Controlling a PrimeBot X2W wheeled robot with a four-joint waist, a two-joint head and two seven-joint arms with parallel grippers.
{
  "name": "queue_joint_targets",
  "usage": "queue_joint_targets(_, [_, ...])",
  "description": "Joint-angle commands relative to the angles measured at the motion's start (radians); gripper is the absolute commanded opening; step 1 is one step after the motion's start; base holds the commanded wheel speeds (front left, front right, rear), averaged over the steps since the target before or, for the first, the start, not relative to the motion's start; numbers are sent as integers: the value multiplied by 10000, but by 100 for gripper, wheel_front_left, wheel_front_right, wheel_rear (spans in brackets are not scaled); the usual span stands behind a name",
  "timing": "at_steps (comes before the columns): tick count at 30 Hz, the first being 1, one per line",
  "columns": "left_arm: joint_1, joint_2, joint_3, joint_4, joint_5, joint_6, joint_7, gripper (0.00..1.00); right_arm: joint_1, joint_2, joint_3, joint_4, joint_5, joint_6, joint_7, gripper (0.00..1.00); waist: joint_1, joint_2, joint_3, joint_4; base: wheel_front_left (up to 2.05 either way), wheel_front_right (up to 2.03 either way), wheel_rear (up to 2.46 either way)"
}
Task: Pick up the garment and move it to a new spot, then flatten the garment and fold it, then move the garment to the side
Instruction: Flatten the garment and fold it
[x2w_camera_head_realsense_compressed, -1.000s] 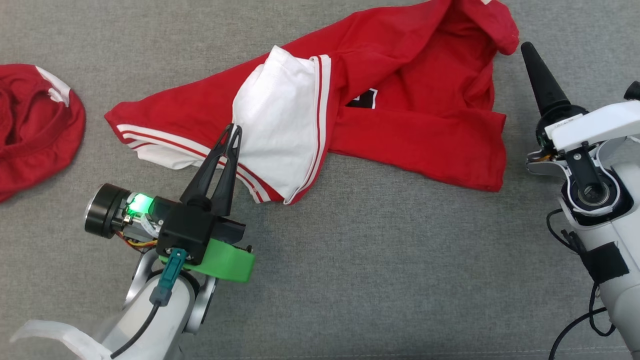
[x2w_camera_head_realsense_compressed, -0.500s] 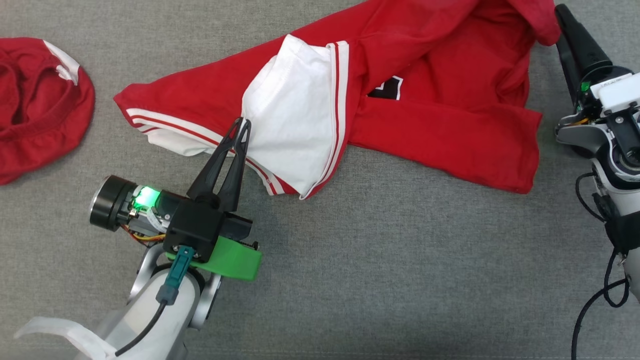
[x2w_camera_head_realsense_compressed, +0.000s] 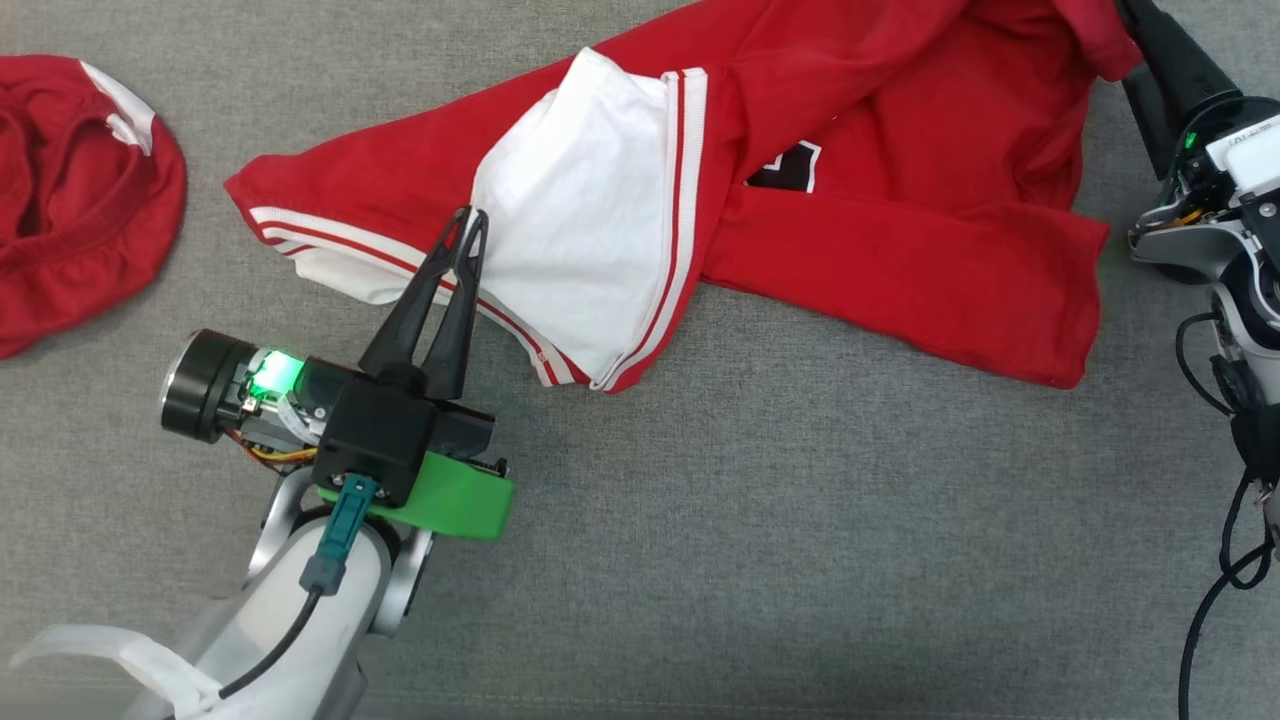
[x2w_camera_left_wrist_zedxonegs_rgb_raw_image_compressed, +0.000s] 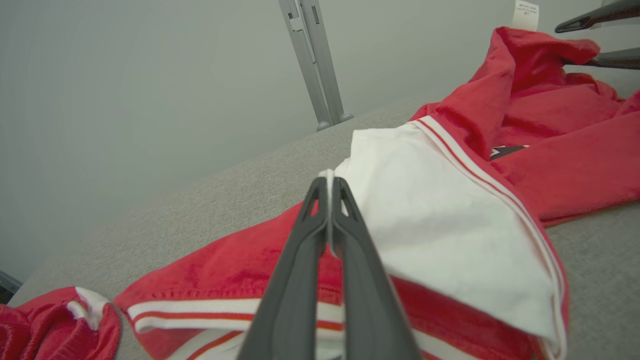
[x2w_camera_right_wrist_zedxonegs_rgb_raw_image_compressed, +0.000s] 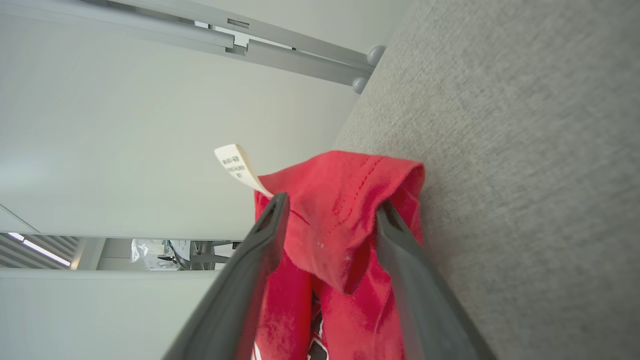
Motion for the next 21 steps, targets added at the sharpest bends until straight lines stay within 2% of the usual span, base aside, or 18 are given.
queue_joint_targets(1, [-126,114,83,15,78,70,-71,0,483,319,161,69,1,-28,153,0,0,0,-58,-22,0,0,0])
queue_joint_targets(4, [-231,218,145,-56,131,104,-87,0,597,116,54,-375,-110,-25,276,0,0,0,-217,-50,0,0,0])
queue_joint_targets(8, [-499,639,306,-385,310,58,-26,0,781,-322,-27,-1405,-438,-14,404,0,0,0,-537,-162,0,0,0])
queue_joint_targets(13, [-1189,1741,827,-1170,724,-151,411,0,1001,-1107,-33,-2564,-982,-14,500,0,0,0,-1044,-409,0,0,0])
queue_joint_targets(17, [-2041,2877,1389,-1897,1049,-495,1043,0,731,-1787,-170,-3358,-1201,-14,611,0,0,0,-1377,-665,0,0,0])
queue_joint_targets(21, [-3358,3808,1849,-2288,1122,-1248,1646,0,40,-2388,-403,-3699,-1338,-14,780,0,0,0,-1421,-877,0,0,0])
